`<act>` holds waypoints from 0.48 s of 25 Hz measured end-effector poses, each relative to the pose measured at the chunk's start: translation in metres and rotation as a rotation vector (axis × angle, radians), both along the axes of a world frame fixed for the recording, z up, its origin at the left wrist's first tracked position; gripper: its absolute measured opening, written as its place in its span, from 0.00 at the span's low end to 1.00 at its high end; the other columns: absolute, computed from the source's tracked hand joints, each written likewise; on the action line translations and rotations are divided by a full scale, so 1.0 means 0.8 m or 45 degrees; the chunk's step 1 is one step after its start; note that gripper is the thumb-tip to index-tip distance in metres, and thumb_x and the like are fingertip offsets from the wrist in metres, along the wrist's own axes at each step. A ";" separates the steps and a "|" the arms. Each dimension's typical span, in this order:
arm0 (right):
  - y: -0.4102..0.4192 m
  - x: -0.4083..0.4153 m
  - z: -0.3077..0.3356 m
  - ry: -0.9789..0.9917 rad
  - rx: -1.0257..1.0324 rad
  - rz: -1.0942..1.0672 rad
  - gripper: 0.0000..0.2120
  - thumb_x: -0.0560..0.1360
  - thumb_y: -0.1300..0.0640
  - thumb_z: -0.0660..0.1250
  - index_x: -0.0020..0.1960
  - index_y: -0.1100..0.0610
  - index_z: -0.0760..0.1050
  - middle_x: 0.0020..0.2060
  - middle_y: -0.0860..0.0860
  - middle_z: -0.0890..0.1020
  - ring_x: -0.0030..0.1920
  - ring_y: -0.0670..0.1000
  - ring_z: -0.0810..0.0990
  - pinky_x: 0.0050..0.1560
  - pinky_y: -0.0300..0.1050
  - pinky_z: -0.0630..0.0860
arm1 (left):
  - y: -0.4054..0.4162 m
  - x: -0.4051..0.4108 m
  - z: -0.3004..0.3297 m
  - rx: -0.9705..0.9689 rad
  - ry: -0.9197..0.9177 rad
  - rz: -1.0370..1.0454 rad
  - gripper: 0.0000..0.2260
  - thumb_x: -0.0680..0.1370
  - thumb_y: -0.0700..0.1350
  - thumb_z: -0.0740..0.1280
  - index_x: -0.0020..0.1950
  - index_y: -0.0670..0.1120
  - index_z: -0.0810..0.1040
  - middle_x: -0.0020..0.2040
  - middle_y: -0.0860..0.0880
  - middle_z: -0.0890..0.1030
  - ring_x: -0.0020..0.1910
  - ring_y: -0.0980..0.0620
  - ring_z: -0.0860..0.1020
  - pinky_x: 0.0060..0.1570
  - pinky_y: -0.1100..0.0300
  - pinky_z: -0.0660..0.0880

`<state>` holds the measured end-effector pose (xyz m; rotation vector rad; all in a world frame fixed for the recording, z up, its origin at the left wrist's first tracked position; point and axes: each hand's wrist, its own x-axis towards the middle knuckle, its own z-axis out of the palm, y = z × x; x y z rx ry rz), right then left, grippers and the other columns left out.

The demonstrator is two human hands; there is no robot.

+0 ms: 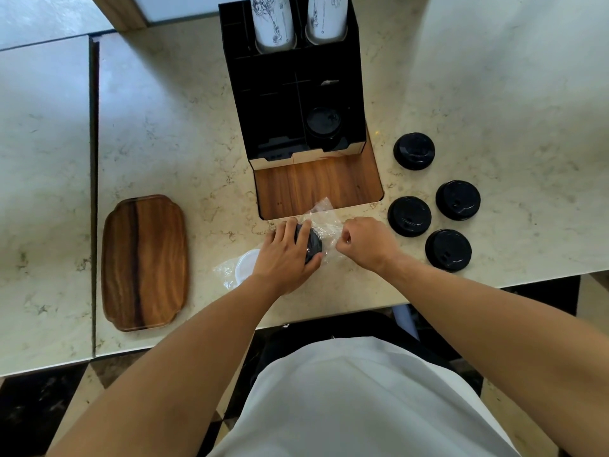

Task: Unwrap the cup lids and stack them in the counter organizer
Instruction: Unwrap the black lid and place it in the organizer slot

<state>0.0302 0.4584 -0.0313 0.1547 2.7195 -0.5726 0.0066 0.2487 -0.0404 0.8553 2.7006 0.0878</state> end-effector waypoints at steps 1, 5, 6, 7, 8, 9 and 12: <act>0.003 0.000 0.002 -0.010 -0.023 -0.054 0.08 0.74 0.50 0.65 0.39 0.53 0.74 0.38 0.49 0.79 0.39 0.52 0.78 0.37 0.48 0.75 | 0.000 0.000 -0.001 -0.004 -0.007 0.004 0.34 0.80 0.66 0.50 0.78 0.44 0.58 0.73 0.38 0.68 0.70 0.38 0.68 0.66 0.43 0.70; 0.025 -0.003 0.010 -0.072 -0.089 -0.276 0.08 0.74 0.51 0.66 0.37 0.51 0.72 0.36 0.48 0.79 0.36 0.50 0.77 0.33 0.45 0.70 | 0.000 -0.001 -0.004 -0.007 -0.019 0.013 0.34 0.80 0.66 0.52 0.78 0.45 0.59 0.73 0.38 0.68 0.70 0.38 0.68 0.67 0.43 0.70; 0.031 -0.003 0.012 -0.082 -0.111 -0.327 0.08 0.74 0.52 0.66 0.37 0.52 0.73 0.35 0.49 0.80 0.34 0.49 0.77 0.32 0.45 0.71 | -0.001 -0.001 -0.004 -0.004 -0.017 0.009 0.34 0.80 0.66 0.52 0.78 0.45 0.59 0.72 0.39 0.69 0.70 0.38 0.69 0.67 0.43 0.70; 0.036 -0.004 0.013 -0.087 -0.129 -0.368 0.09 0.74 0.53 0.67 0.37 0.54 0.75 0.34 0.51 0.81 0.33 0.49 0.77 0.31 0.45 0.72 | -0.001 -0.001 -0.005 -0.001 -0.012 0.008 0.34 0.80 0.66 0.52 0.78 0.45 0.59 0.72 0.39 0.69 0.69 0.39 0.69 0.66 0.43 0.70; 0.041 -0.005 0.014 -0.087 -0.138 -0.396 0.09 0.73 0.53 0.67 0.36 0.57 0.76 0.33 0.53 0.81 0.31 0.49 0.76 0.31 0.45 0.73 | -0.001 -0.001 -0.005 0.004 -0.006 0.009 0.34 0.80 0.67 0.52 0.78 0.46 0.60 0.71 0.39 0.70 0.68 0.39 0.70 0.66 0.43 0.71; 0.044 -0.006 0.015 -0.089 -0.134 -0.411 0.11 0.73 0.54 0.67 0.35 0.59 0.77 0.32 0.55 0.82 0.29 0.50 0.75 0.31 0.45 0.73 | -0.002 -0.001 -0.005 0.009 -0.004 0.013 0.34 0.80 0.67 0.52 0.77 0.46 0.60 0.71 0.40 0.70 0.68 0.39 0.70 0.66 0.43 0.71; 0.049 -0.008 0.015 -0.126 -0.091 -0.424 0.14 0.74 0.54 0.67 0.31 0.58 0.74 0.29 0.56 0.80 0.27 0.50 0.73 0.28 0.43 0.72 | -0.003 0.000 -0.005 0.011 -0.018 0.020 0.34 0.79 0.67 0.52 0.78 0.46 0.60 0.71 0.40 0.70 0.69 0.39 0.70 0.67 0.43 0.70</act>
